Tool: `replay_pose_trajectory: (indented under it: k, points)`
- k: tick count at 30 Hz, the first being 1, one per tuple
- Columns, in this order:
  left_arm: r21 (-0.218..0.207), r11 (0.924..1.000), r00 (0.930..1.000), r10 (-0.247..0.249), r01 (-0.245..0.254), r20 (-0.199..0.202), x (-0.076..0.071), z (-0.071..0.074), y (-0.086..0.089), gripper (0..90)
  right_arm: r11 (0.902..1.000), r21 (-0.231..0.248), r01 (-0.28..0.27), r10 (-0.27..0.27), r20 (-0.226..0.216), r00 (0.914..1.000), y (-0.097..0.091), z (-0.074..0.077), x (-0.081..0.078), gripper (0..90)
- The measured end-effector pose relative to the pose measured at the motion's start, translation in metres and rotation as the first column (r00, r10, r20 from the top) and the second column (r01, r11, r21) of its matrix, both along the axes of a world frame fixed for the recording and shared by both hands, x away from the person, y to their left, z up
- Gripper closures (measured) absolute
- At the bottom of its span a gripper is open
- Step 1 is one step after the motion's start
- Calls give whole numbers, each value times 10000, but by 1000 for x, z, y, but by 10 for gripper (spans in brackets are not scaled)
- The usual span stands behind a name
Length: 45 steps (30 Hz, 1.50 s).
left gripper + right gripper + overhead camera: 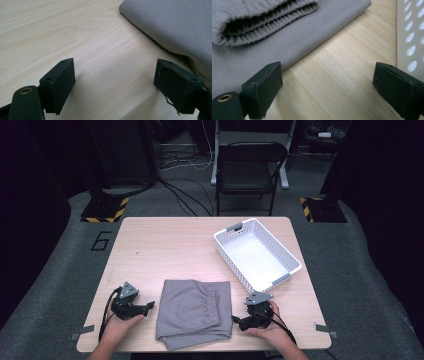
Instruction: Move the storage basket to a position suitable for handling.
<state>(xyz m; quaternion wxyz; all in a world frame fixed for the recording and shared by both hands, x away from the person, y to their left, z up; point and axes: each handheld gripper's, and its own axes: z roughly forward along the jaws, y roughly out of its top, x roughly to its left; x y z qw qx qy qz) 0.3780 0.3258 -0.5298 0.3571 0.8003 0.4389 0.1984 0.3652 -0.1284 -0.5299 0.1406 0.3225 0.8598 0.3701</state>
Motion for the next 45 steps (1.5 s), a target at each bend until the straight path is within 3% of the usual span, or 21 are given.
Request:
replay_pose_trajectory:
  k: [13,20,26,28,32,33,36,40,45]
  points:
    - [-44,9999,9999,138,-138,-67,-1,0,-2,174,9996,14,291,-291,-10,9996,0,0,-1,93]
    - [-108,9996,9997,255,-256,-30,-3,1,-3,194,9990,14,444,-444,23,9990,-4,3,0,190]
    - [-209,9991,9992,362,-366,-158,-4,4,-4,288,9979,-174,625,-628,-194,9978,-4,7,-2,306]
    - [-323,9987,9984,380,-394,-414,-5,6,-4,346,9975,-332,629,-639,-305,9975,-3,10,-1,368]
    - [-828,9956,9969,390,-446,-682,-7,9,-8,362,9967,-327,748,-761,-396,9963,-1,12,0,420]
    - [-922,9946,9974,414,-467,-590,-9,10,-11,362,9958,-272,872,-886,-556,9945,0,13,-1,434]
    - [-947,9951,9981,233,-286,-563,-14,17,-19,359,9954,-169,939,-949,-776,9925,3,16,-1,441]
    - [-1124,9936,9977,41,-118,-682,-19,21,-27,324,9953,64,962,-956,-602,9936,8,22,-2,438]
    - [-1495,9887,9967,-238,119,-780,-23,22,-36,323,9964,201,826,-810,-718,9941,22,26,-4,407]
